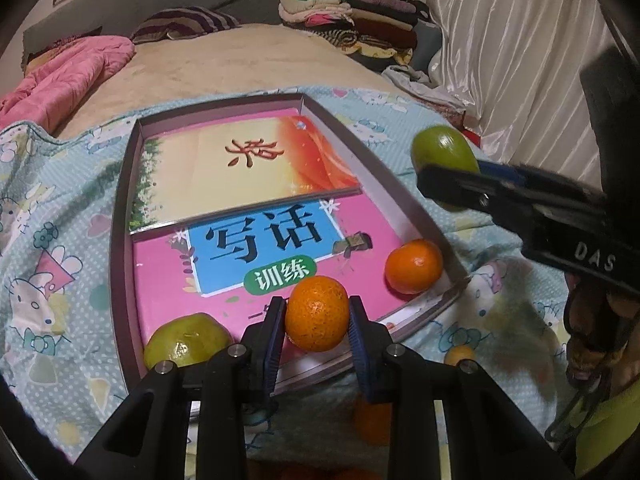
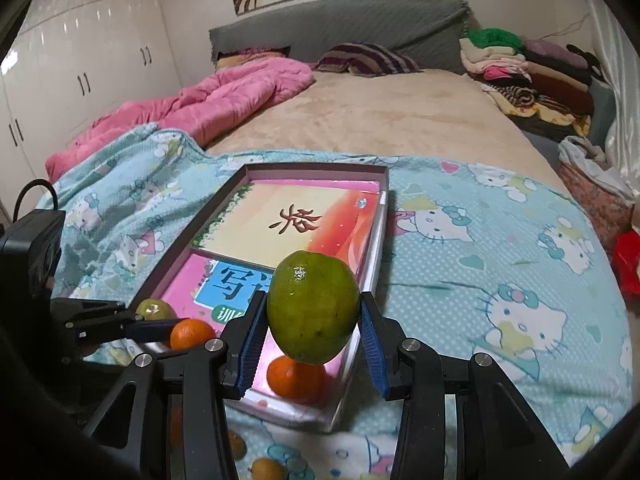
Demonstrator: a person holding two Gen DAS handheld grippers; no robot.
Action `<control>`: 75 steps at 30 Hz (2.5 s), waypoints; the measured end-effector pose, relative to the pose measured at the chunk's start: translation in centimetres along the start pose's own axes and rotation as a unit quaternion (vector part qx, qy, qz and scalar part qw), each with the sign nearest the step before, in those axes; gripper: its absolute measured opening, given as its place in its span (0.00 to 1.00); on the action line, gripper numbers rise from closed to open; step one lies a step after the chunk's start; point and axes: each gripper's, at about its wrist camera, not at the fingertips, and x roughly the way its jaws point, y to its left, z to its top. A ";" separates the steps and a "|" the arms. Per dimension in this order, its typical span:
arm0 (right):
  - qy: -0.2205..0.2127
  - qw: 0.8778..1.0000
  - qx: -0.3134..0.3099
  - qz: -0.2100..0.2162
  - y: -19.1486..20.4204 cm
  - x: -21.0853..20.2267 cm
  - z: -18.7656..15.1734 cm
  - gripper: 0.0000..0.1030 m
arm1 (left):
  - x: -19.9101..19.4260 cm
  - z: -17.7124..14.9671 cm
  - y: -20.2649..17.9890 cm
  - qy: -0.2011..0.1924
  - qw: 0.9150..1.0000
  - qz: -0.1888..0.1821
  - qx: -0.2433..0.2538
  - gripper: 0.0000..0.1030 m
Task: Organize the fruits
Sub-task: 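Lift and carry the orange and green fruit over the tray with both tools, then lower both fruits into the tray and open both tools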
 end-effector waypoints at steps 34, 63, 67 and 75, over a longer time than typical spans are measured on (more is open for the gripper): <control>0.097 0.994 -0.046 -0.006 0.6 6.9 0.0 0.45 | 1.0 -0.2 0.8 0.015 1.000 0.011 -0.003 0.30; 0.053 0.998 -0.040 -0.014 0.8 4.5 0.3 0.54 | 0.8 -0.2 0.8 0.012 1.000 0.010 -0.004 0.32; 0.046 0.998 -0.034 -0.012 0.5 3.9 0.3 0.55 | 0.8 -0.3 0.7 0.013 1.000 0.007 -0.002 0.36; 0.038 0.999 -0.027 -0.019 0.2 3.0 0.1 0.60 | 0.3 -0.2 0.2 0.007 1.000 0.006 0.000 0.48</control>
